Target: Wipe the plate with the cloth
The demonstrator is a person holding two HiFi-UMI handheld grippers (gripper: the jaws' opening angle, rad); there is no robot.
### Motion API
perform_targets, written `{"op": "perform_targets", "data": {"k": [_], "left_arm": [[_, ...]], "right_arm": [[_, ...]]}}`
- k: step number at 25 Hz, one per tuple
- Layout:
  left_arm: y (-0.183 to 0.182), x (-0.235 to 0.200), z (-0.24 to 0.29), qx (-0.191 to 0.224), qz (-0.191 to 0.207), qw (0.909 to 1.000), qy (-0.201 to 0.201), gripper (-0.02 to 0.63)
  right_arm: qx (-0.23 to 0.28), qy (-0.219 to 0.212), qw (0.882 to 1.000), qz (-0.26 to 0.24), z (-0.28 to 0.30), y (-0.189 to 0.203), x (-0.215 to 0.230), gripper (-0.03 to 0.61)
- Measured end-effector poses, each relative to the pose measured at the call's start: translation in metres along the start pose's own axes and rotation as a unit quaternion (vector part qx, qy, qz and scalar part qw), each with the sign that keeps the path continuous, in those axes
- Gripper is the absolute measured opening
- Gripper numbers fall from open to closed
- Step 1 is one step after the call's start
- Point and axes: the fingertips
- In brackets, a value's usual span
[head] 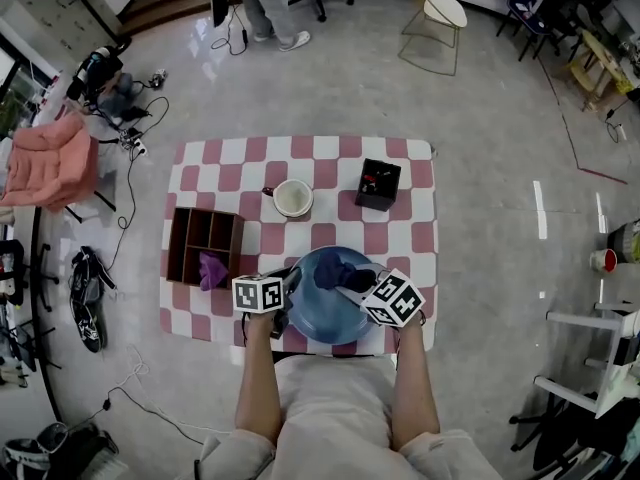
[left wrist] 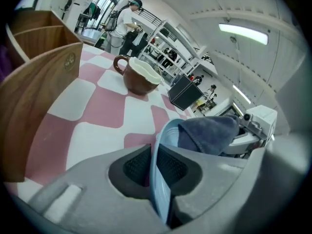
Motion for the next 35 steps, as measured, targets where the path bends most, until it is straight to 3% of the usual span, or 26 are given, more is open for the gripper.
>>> {"op": "perform_targets", "data": {"k": [7, 12, 21, 26, 35], "left_arm": [[-0.018, 0.023, -0.011, -0.005, 0.053, 0.9984, -0.017, 0.038], [-0.023, 0.040, -0.010, -0.016, 0.083, 0.9963, -0.017, 0.029], [-0.033, 0.038, -0.013, 0.009, 0.081, 0.9961, -0.035, 0.026], [-0.037, 0.036, -0.017, 0.019, 0.100, 0.9940, -0.041, 0.026], [-0.038, 0.031, -0.021, 0.020, 0.088, 0.9951, -0.041, 0.026]], "right_arm": [[-0.012, -0.015, 1.000, 0.011, 0.034, -0.009, -0.013, 0.120], [-0.005, 0.069, 0.998, 0.011, 0.057, -0.018, 0.002, 0.120], [0.055, 0.150, 0.987, 0.011, 0.056, -0.044, 0.036, 0.127], [0.050, 0.181, 0.982, 0.011, 0.050, -0.044, 0.048, 0.127], [0.055, 0.174, 0.983, 0.038, 0.048, -0.040, 0.067, 0.127]]}}
Point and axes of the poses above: the fingertips, and each gripper's own axes: z forward along the fingers, x to its right, y out of its underside, and after that the axes turned 4 degrees about z, right-handed
